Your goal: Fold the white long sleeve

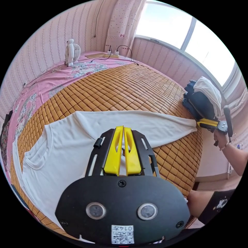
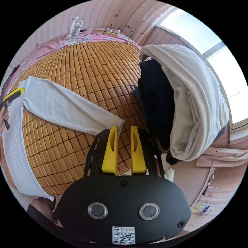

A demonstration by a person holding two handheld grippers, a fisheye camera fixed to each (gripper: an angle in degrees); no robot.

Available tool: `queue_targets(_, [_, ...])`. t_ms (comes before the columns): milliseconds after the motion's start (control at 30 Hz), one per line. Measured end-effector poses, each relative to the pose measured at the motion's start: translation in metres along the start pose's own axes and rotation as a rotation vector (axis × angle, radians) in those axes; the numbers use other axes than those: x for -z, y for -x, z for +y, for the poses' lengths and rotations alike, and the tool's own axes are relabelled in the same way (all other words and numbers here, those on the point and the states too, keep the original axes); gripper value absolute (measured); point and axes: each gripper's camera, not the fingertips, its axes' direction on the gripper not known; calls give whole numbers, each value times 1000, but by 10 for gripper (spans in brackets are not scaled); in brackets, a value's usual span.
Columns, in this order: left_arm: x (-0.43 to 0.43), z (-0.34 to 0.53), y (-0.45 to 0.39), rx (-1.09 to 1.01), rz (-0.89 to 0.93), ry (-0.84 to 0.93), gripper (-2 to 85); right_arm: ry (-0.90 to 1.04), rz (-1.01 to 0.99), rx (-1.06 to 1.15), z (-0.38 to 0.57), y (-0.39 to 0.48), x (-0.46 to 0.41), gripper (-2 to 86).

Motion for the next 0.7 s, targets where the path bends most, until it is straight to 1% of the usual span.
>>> queue_targets(100, [-15, 16, -8, 10, 28, 48, -10, -22, -20, 75, -3, 18, 2, 79])
queue_targets(200, [-35, 26, -14, -6, 42, 113, -10, 69, 2, 179, -13, 37, -23, 76])
queue_targets(233, [-39, 28, -16, -15, 36, 129, -10, 63, 13, 178, -16, 37, -24, 73])
queue_targets(267, [-40, 32, -18, -28, 22, 100, -10, 45, 13, 158, -23, 34, -22, 65])
queue_targets(367, [-44, 38, -18, -54, 3, 95, -10, -7, 130, 21, -41, 25, -11, 50])
queue_targets(400, [-45, 40, -16, -46, 8, 97, -10, -13, 139, -12, -48, 25, -7, 49])
queue_targets(533, [-41, 50, -12, -39, 18, 89, -10, -66, 136, -34, -59, 31, 6, 42])
queue_targets(633, [-38, 59, -14, -53, 37, 76, -10, -76, 58, 91, -56, 50, 9, 8])
queue_targets(700, [-42, 68, -17, -81, 45, 83, -10, 19, 28, 195, -54, 70, -12, -3])
